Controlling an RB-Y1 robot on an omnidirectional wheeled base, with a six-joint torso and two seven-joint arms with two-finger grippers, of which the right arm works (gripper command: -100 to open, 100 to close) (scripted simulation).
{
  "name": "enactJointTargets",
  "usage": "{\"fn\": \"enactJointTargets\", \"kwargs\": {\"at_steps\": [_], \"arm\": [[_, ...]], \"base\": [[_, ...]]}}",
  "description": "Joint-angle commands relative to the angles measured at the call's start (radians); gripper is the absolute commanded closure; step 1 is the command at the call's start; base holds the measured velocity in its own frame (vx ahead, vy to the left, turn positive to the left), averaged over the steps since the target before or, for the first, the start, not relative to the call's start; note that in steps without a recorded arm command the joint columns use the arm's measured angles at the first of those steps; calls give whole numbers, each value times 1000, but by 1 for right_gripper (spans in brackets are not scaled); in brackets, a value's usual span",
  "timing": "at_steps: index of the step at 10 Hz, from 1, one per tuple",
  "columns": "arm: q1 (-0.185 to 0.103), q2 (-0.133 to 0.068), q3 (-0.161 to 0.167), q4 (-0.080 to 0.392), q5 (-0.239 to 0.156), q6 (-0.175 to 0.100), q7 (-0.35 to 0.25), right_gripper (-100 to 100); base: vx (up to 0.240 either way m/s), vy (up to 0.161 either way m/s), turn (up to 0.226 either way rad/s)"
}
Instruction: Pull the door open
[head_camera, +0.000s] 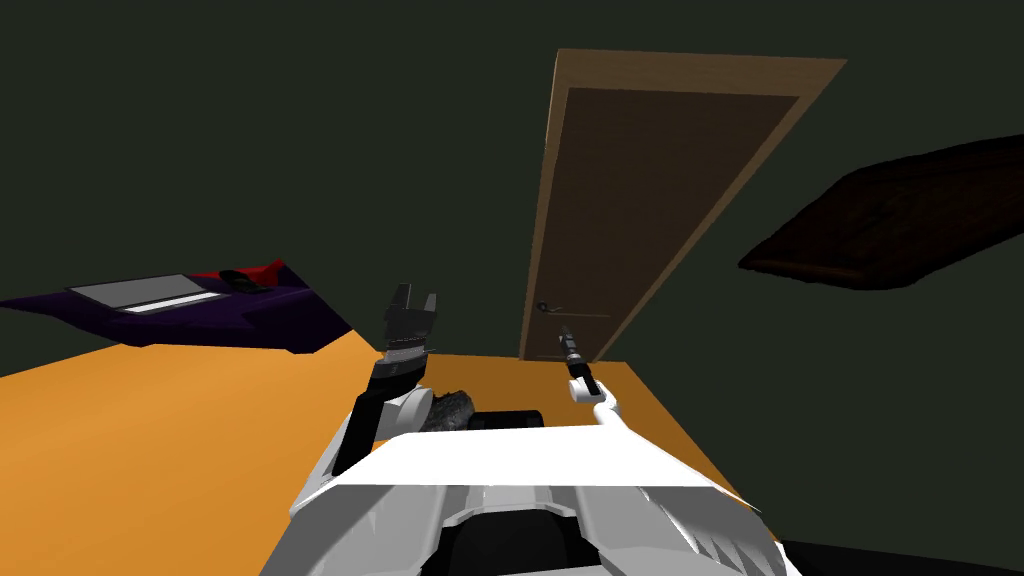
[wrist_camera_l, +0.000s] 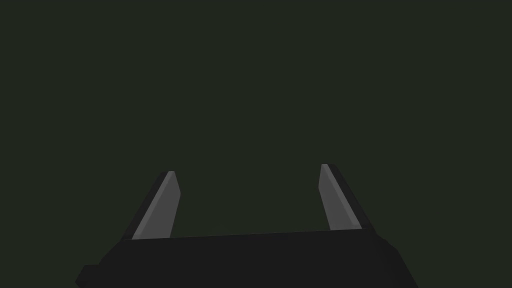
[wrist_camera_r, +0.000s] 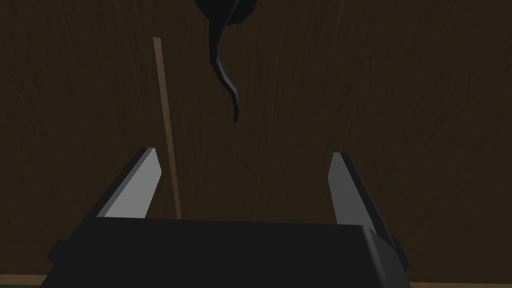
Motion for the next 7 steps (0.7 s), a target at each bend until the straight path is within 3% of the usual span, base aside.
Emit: {"fn": "enactJointTargets", "kwargs": {"at_steps": [1, 6, 7], "arm": [[-15, -3, -1, 31, -2, -2, 0, -100], [-52, -14, -5, 114, -10, -4, -3, -100], [-48, -12, -5, 103, -9, -1, -2, -100]], "base": [[99, 13, 63], [94, -2, 30], [64, 23, -3]]}}
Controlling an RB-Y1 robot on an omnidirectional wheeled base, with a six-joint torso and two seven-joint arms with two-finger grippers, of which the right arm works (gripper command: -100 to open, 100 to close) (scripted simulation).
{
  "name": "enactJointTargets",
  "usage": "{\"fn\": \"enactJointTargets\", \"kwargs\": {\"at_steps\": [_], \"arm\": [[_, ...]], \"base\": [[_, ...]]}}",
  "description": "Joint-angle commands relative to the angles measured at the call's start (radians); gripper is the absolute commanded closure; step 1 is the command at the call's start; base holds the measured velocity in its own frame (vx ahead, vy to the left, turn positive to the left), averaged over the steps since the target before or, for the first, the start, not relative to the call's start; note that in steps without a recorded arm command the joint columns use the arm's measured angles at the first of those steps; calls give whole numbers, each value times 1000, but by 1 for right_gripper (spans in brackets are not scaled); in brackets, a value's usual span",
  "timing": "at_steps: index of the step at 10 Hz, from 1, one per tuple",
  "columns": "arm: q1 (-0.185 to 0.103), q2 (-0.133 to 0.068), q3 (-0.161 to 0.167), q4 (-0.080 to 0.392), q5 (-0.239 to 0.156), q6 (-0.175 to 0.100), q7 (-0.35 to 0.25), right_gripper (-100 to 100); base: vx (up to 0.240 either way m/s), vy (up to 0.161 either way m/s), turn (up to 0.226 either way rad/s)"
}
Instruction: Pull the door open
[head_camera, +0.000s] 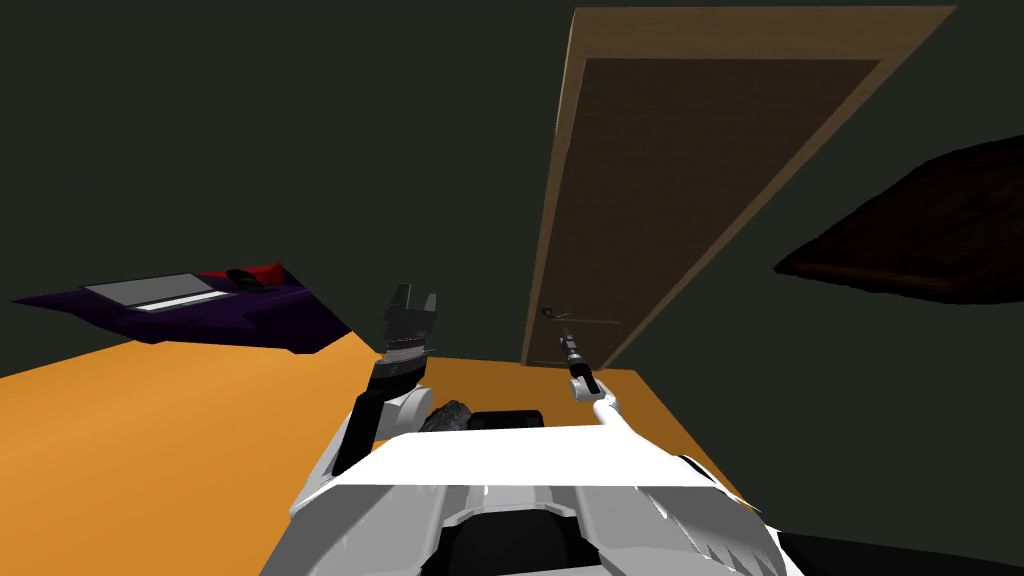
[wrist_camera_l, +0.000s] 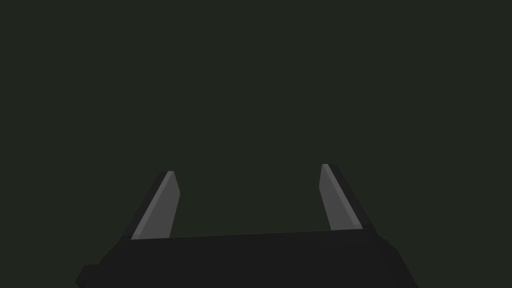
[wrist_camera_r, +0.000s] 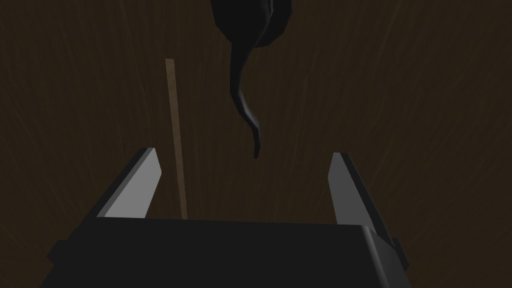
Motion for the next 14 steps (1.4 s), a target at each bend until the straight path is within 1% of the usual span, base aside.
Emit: {"fn": "enactJointTargets", "kwargs": {"at_steps": [1, 2, 4, 5, 7, 8, 12, 14], "arm": [[0, -3, -8, 4, -3, -1, 4, -100], [0, -5, -12, 7, -5, -2, 7, -100], [1, -16, -48, 26, -20, -9, 20, -100], [1, -19, -67, 37, -29, -13, 24, -100], [1, -19, -67, 37, -29, -13, 24, -100], [2, -20, -85, 47, -36, -17, 26, -100], [2, -20, -103, 57, -44, -23, 25, -100], [3, -21, -103, 56, -45, -21, 25, -100]], "base": [[28, -99, 73], [38, -172, 100], [20, -139, 244], [69, -43, 266], [59, -2, 27], [115, 39, 141], [212, 38, 68], [154, 41, 17]]}}
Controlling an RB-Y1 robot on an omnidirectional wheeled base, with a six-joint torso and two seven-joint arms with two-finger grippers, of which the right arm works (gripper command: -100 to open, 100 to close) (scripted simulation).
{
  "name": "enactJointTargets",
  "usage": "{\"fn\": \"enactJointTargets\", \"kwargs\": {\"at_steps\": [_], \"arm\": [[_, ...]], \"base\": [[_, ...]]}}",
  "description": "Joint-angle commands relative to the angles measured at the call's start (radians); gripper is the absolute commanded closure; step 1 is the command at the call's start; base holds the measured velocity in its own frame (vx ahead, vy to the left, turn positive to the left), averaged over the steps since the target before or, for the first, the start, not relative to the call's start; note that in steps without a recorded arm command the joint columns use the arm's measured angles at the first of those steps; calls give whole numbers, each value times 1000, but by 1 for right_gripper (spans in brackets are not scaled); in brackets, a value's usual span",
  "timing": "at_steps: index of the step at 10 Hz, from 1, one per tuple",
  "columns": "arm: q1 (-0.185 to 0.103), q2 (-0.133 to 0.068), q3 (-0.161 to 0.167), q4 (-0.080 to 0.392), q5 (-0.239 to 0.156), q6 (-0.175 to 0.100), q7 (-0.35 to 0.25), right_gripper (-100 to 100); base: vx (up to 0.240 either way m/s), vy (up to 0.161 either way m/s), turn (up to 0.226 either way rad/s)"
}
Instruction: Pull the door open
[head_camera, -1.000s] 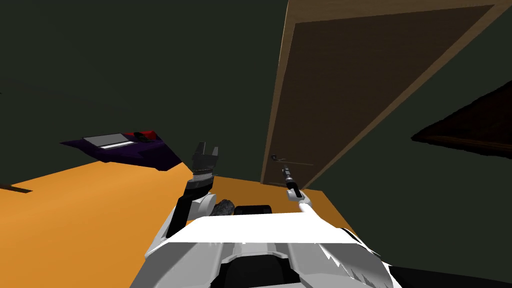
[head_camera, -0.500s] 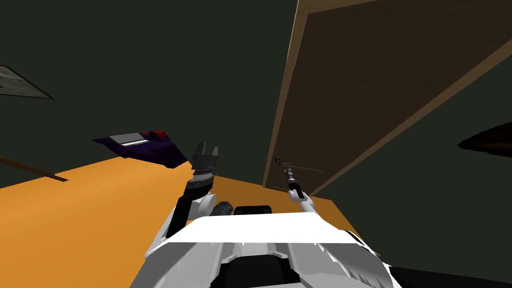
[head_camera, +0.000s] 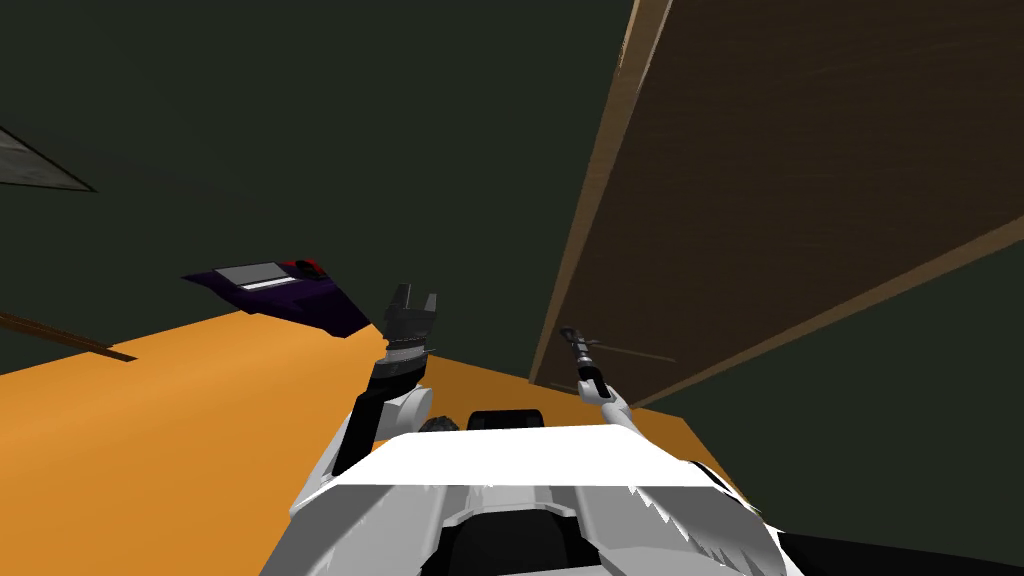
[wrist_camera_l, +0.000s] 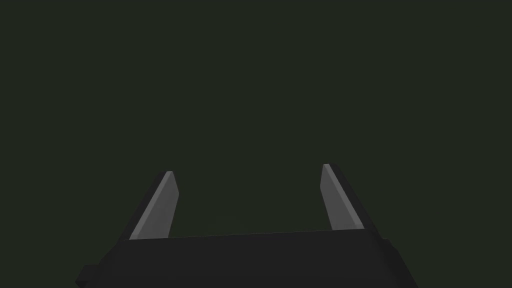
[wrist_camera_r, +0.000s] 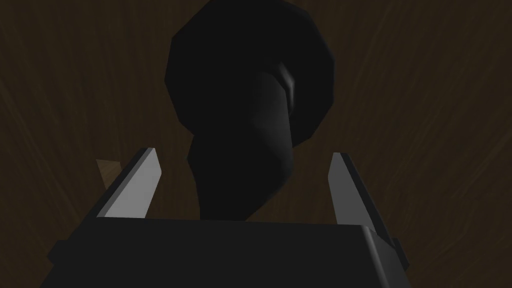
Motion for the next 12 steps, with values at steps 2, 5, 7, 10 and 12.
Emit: {"fn": "enactJointTargets", "kwargs": {"at_steps": [2, 5, 7, 10, 12], "arm": [[1, 0, 0, 0, 0, 0, 0, 100], [1, 0, 0, 0, 0, 0, 0, 100], [8, -11, 11, 3, 2, -5, -17, 100], [21, -38, 28, 7, 6, -22, -51, 100], [34, -65, 45, 10, 9, -37, -84, 100]], "base": [[-20, -8, -1], [-18, -4, 7], [-46, -7, 71], [-173, -29, 151], [-220, -58, 175]]}}
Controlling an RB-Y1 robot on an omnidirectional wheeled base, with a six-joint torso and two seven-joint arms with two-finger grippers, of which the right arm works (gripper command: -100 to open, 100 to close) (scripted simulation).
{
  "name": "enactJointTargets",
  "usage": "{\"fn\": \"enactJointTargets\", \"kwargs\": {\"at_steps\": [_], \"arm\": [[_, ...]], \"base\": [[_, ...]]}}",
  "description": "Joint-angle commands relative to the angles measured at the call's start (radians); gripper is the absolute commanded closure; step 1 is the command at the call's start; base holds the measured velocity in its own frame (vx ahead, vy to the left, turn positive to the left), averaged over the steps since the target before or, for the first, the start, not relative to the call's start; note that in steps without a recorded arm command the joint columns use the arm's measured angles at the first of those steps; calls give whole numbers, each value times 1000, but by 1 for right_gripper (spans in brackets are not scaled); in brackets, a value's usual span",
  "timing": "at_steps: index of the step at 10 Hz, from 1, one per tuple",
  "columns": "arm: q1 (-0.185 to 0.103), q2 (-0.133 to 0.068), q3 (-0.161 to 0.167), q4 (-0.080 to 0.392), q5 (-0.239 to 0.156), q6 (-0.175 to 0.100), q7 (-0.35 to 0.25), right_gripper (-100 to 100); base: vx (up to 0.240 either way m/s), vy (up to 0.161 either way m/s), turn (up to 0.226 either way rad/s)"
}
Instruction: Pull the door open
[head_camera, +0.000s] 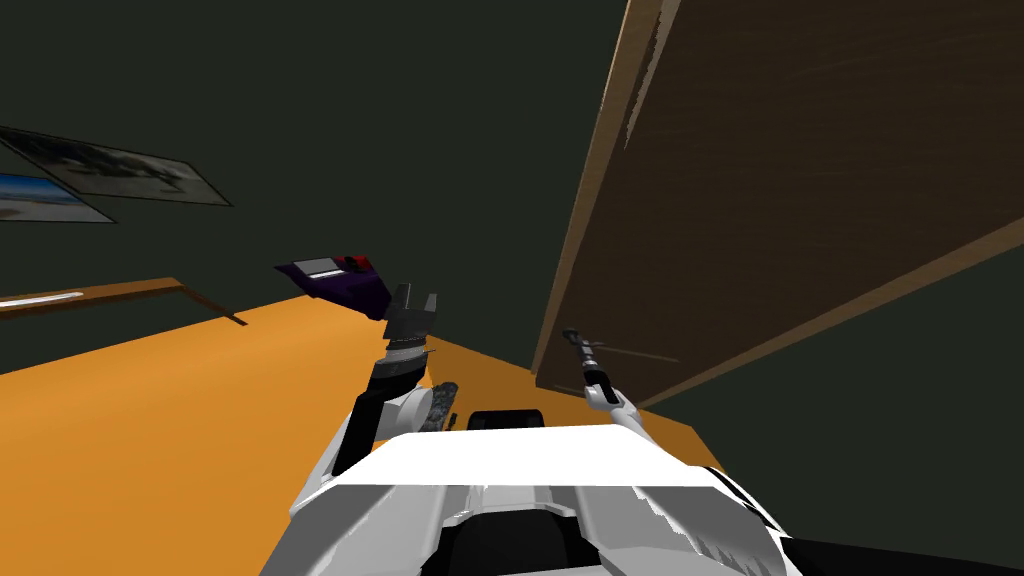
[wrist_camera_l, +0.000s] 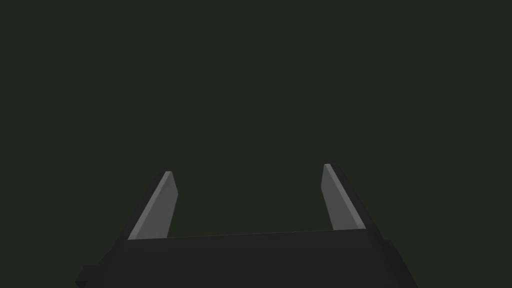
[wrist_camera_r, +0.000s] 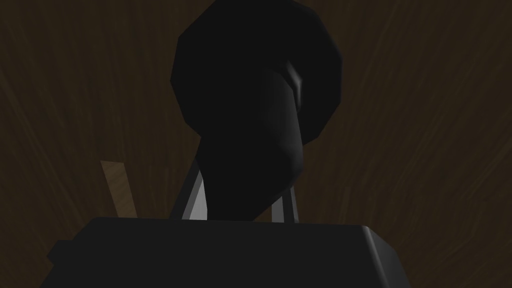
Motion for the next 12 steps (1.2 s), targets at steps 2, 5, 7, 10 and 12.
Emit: {"fn": "enactJointTargets", "kwargs": {"at_steps": [2, 5, 7, 10, 12], "arm": [[18, -35, 22, 0, 5, -21, -43, 100], [35, -69, 42, 5, 9, -42, -84, 100], [54, -76, 54, -4, 12, -50, -98, 100], [80, -105, 79, -12, 20, -82, -133, 100], [104, -131, 101, -18, 26, -112, -165, 100]], "base": [[-231, -54, 172], [-204, -5, 126], [-102, 0, 62], [-210, -47, 138], [-241, -82, 150]]}}
